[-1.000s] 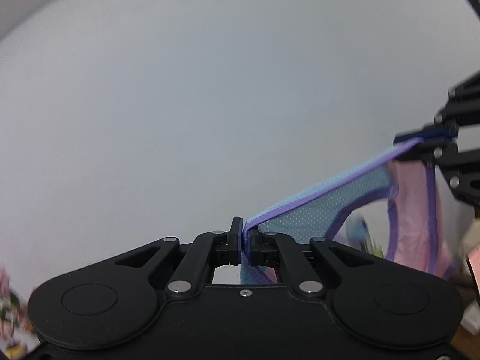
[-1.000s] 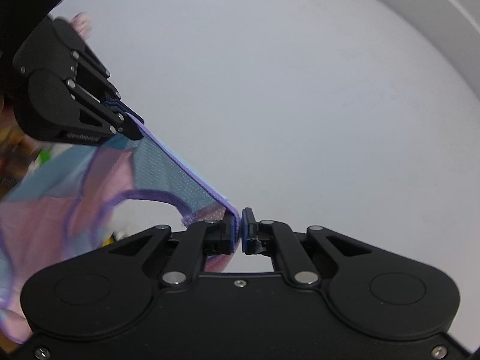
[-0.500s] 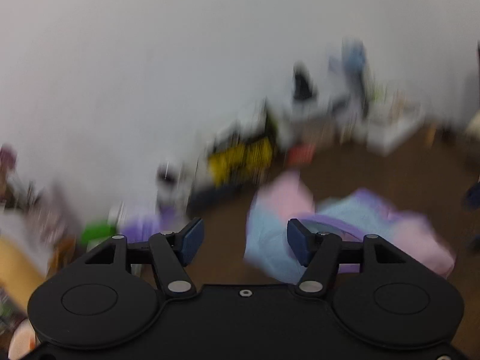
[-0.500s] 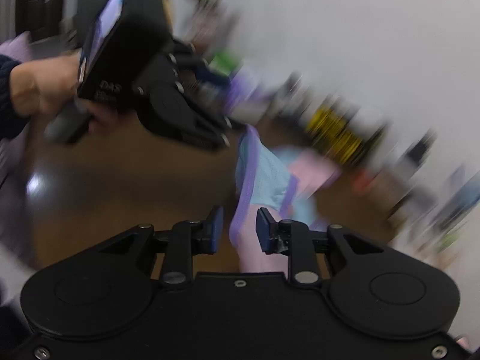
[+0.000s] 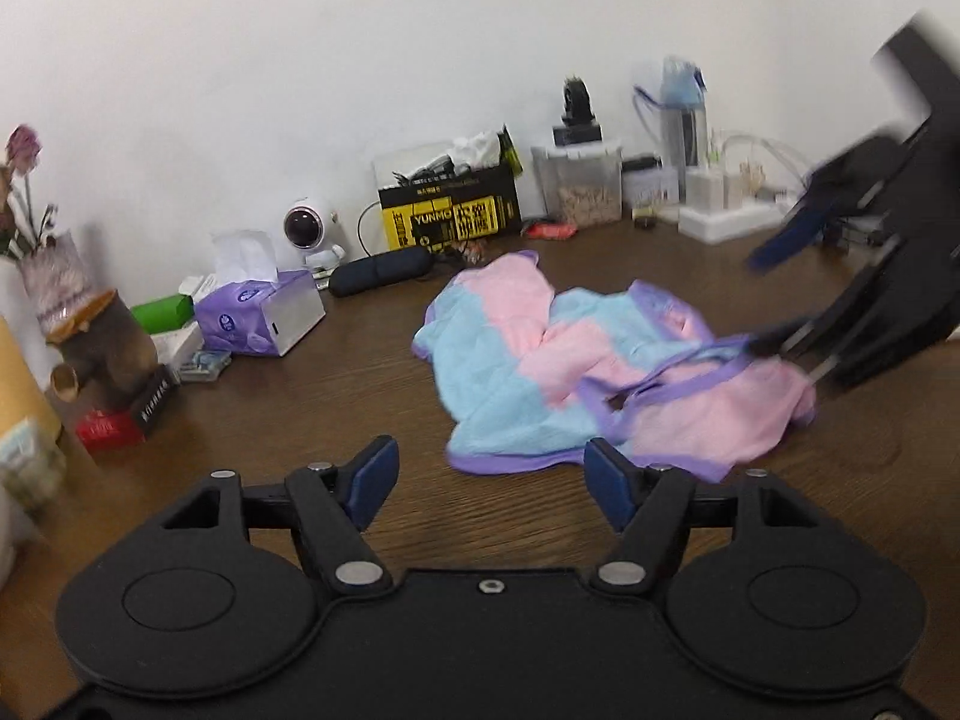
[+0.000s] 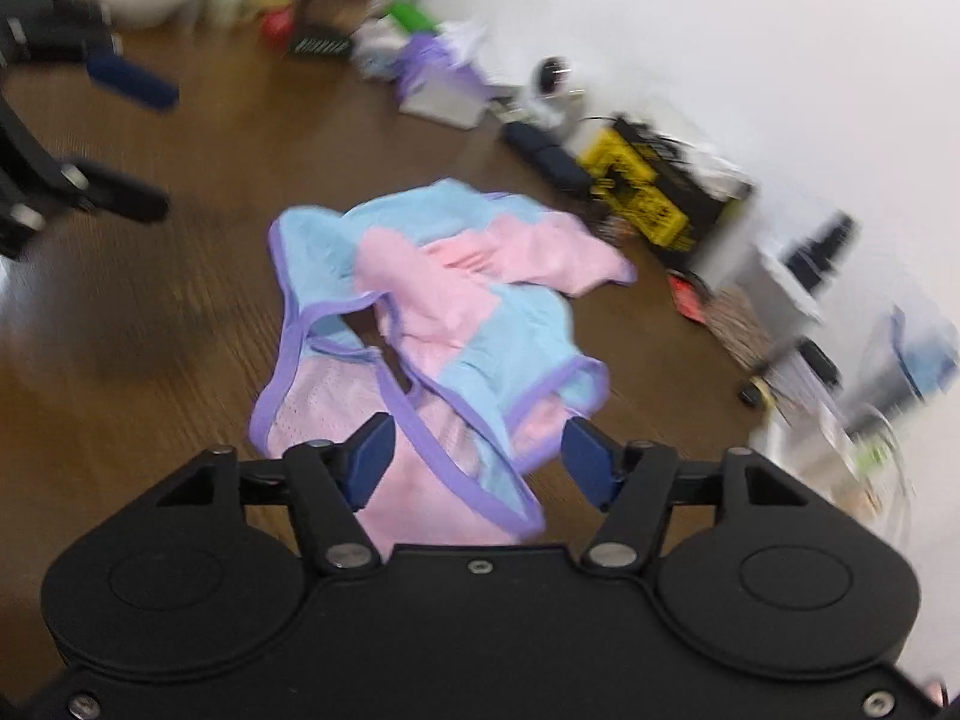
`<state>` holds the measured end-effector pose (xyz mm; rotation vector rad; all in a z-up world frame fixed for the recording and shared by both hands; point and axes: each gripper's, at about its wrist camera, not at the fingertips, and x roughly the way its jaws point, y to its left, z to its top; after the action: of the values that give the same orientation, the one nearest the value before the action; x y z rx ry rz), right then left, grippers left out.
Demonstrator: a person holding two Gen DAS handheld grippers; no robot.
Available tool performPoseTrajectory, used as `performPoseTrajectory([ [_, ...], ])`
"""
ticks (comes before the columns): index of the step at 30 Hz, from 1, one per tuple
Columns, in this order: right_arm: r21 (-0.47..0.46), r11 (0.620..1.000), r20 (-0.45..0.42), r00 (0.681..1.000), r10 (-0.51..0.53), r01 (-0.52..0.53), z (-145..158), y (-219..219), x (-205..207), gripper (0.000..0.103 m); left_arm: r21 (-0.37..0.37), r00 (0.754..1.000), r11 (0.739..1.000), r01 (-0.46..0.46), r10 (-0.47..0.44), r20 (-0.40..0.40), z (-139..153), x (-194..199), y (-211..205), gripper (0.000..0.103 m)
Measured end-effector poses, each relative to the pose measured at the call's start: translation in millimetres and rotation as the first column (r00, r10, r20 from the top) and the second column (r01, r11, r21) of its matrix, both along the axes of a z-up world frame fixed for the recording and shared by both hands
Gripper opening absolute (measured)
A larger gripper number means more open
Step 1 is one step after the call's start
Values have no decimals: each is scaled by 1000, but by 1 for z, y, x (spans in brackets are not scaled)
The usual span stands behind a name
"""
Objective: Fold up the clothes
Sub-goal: 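Lower the garment onto the table and open both grippers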
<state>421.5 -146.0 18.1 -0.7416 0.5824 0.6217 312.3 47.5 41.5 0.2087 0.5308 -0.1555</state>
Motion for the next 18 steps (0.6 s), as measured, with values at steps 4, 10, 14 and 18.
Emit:
performPoseTrajectory([
  [4, -24, 998, -53, 997, 52, -53, -29, 27, 27, 46, -36, 1000, 999, -5, 5, -11, -10, -2, -10, 68],
  [10, 162, 986, -137, 989, 53, -31, -28, 17, 58, 45, -18, 1000, 1000, -2, 2, -17, -20, 5, -18, 68],
  [14, 283, 957, -161, 981, 111, -62, -17, 13, 59, 45, -46, 1000, 999, -8, 7, -27, -23, 14, -25, 68],
  [18, 255, 960, -144, 978, 153, -112, -21, 30, 54, 36, -57, 1000, 998, -2, 1, -21, -24, 15, -32, 68],
])
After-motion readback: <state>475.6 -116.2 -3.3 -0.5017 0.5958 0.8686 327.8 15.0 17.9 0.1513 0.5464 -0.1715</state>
